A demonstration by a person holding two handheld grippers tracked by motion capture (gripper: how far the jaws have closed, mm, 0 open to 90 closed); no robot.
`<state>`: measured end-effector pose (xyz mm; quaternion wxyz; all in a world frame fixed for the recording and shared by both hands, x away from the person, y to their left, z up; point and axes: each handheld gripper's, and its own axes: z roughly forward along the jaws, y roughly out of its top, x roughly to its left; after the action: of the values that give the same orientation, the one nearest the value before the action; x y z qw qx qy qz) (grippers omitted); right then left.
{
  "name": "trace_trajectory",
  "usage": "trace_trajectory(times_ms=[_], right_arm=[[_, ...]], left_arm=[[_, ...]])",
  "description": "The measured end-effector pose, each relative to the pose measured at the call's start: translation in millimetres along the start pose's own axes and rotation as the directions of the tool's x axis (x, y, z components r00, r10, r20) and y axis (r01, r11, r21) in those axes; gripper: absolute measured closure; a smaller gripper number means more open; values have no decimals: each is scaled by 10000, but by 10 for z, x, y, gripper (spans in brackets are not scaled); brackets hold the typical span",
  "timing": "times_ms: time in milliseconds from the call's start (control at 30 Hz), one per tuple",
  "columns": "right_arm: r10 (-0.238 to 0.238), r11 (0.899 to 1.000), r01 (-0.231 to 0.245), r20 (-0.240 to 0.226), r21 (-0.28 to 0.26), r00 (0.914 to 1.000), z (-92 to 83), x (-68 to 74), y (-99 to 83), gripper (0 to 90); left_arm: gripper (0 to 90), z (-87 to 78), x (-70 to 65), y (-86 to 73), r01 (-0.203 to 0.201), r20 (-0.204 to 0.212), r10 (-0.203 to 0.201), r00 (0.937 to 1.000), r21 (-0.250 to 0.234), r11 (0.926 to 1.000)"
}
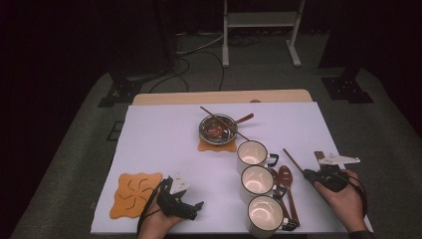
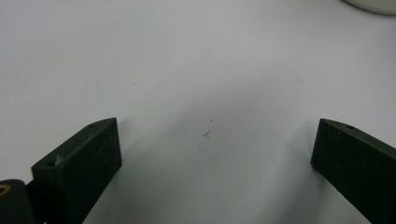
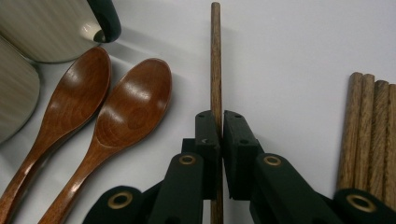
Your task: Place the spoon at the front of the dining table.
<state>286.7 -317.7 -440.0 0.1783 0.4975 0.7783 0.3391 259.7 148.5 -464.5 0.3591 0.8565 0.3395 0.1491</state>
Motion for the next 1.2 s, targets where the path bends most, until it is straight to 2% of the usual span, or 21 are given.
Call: trace_trajectory(times_ms=[1200], right_arm=[[-121, 9986, 114, -138, -524, 9998, -92, -6, 187, 841]], left_arm=[[5, -1, 1, 0, -13, -7, 13, 10000, 1, 10000]])
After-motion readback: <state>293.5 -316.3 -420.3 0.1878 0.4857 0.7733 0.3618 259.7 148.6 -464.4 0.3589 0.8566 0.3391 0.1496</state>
